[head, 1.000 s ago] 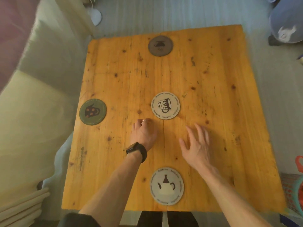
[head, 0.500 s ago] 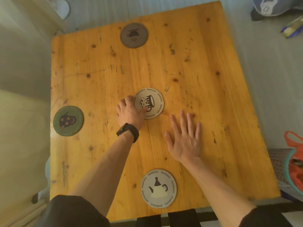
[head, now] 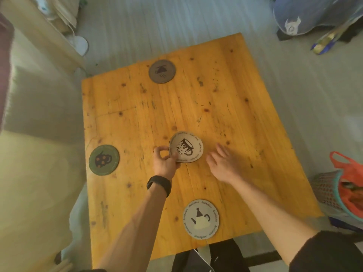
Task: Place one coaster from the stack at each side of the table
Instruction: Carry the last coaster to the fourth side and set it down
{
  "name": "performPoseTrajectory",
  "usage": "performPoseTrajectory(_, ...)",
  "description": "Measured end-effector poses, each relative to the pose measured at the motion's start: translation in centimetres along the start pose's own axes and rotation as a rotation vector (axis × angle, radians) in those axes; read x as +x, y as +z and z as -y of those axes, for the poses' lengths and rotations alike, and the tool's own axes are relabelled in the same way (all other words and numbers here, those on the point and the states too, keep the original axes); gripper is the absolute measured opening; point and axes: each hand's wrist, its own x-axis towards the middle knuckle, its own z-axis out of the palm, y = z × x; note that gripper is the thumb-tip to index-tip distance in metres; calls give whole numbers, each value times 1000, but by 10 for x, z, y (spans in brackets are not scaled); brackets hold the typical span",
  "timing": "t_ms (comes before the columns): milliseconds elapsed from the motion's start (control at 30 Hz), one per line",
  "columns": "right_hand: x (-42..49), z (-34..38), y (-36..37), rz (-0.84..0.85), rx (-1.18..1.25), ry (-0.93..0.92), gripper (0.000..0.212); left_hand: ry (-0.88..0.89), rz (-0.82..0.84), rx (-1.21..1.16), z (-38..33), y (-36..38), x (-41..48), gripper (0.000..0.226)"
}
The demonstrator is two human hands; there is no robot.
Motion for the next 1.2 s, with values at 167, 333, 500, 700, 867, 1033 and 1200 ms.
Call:
performPoseTrajectory(167, -104, 20, -29, 26, 851, 146, 73, -85, 39, -163, 13, -10, -84, 27)
performPoseTrajectory(333, -202, 6, 5, -223, 1103, 183, 39, -42, 236, -67, 31, -17, -157, 26)
performPoseTrajectory(500, -264, -17, 46, -488, 1169, 283, 31, -64, 412, 169, 46, -12, -189, 33)
performPoseTrajectory(700, -314, -63, 54, -627, 1175, 373, 24, -44, 758, 495, 36, 47, -204, 37)
performPoseTrajectory(867, -343, -122, 48, -836, 1170, 492, 24, 177, 979, 747, 39, 120, -242, 24)
performPoseTrajectory(1033, -351, -200, 33, -1025, 1340, 625, 17, 153, 1023, 790, 64, 192, -280, 17)
performPoseTrajectory(1200, -345, -285, -15, -955, 1361, 572, 11, 114, 914, 791, 78, 272, -304, 15)
